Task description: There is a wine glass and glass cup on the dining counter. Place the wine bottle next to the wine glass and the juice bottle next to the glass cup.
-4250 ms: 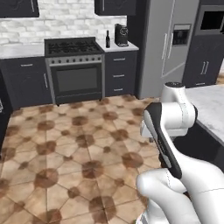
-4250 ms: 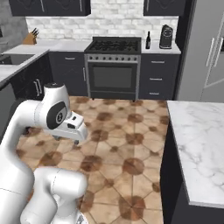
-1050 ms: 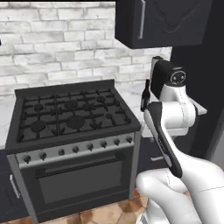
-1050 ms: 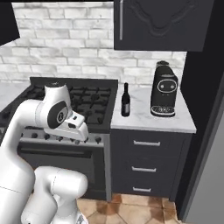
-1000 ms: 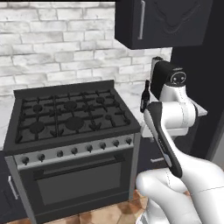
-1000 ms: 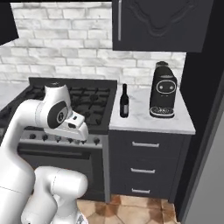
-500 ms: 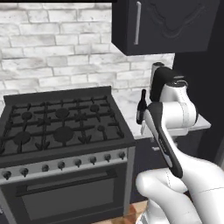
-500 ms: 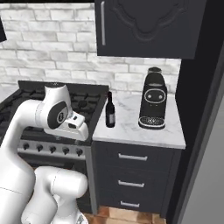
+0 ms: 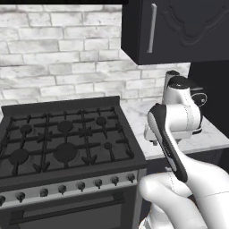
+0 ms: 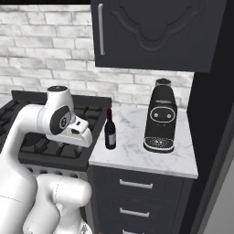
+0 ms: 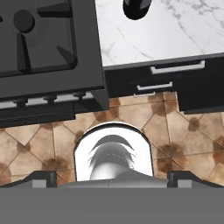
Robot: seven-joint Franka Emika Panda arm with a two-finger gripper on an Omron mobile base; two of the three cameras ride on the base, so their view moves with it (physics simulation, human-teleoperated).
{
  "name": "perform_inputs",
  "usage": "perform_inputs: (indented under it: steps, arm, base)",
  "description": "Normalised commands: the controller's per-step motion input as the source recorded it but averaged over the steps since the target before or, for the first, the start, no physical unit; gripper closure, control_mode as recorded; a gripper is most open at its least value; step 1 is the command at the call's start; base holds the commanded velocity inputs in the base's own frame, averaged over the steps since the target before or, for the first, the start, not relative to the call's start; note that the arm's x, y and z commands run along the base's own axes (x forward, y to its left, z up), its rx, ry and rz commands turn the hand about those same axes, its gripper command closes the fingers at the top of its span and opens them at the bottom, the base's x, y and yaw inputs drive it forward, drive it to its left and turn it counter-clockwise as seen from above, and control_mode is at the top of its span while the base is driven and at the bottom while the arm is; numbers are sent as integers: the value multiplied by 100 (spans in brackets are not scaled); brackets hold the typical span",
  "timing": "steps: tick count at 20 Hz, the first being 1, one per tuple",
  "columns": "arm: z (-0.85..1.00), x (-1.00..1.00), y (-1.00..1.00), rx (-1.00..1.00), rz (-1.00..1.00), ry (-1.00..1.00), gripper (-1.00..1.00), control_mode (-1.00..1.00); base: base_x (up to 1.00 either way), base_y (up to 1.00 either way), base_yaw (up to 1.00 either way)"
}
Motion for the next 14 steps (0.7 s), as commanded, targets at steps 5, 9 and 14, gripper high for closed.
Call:
perform_inputs:
  steps: [5,9,14]
  arm:
    - [0,0,0,0,0,0,-100,100]
    - [0,0,0,0,0,0,-100,100]
    - [0,0,0,0,0,0,-100,100]
  base:
    - [31,-11,2]
    - [6,-3,0]
    - [0,0,0]
